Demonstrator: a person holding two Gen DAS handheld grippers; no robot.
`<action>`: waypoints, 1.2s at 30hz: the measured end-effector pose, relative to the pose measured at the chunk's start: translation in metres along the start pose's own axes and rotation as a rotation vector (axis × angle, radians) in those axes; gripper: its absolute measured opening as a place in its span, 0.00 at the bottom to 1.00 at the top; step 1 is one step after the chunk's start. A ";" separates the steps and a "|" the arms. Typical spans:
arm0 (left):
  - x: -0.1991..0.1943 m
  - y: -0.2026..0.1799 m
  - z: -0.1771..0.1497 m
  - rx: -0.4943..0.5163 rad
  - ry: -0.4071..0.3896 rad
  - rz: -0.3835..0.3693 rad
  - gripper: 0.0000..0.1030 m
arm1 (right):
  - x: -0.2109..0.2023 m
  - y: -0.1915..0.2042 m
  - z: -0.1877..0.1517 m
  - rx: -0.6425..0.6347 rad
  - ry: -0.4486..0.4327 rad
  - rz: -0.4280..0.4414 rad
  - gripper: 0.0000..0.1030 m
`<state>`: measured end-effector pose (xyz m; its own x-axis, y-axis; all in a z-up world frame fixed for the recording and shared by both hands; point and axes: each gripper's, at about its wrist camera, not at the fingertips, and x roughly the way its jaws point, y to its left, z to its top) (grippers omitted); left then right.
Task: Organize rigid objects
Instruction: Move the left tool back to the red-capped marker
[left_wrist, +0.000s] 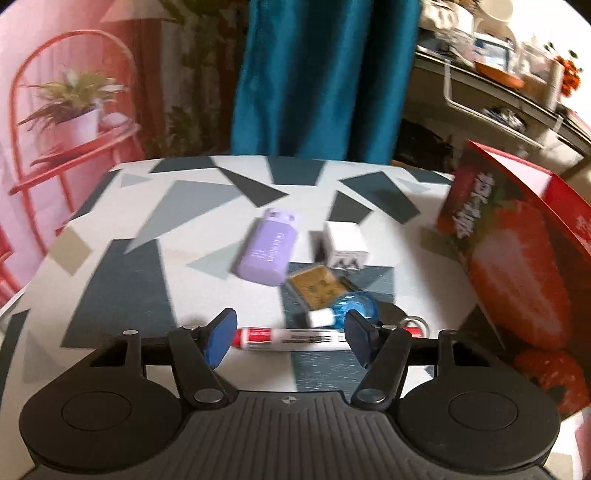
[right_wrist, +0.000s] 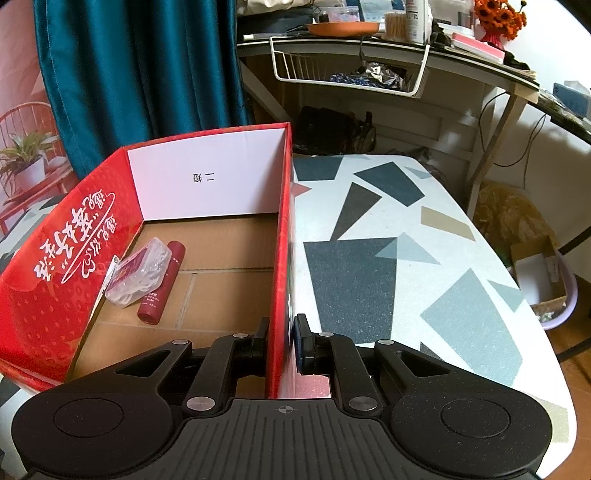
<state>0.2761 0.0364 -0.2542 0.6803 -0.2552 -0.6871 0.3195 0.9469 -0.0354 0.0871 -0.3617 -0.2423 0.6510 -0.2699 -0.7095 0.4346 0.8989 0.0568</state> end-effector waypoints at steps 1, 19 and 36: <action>0.003 -0.004 0.001 0.028 0.006 0.006 0.65 | 0.000 0.000 0.000 -0.001 0.000 -0.001 0.11; 0.026 -0.022 0.007 0.355 0.063 -0.073 0.66 | 0.001 0.002 0.001 -0.016 0.010 -0.007 0.11; 0.035 -0.013 -0.004 0.283 0.156 -0.154 0.65 | 0.001 0.002 0.000 -0.017 0.010 -0.012 0.11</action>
<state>0.2929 0.0164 -0.2804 0.5076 -0.3374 -0.7928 0.5957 0.8022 0.0400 0.0887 -0.3607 -0.2427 0.6397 -0.2769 -0.7170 0.4316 0.9013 0.0369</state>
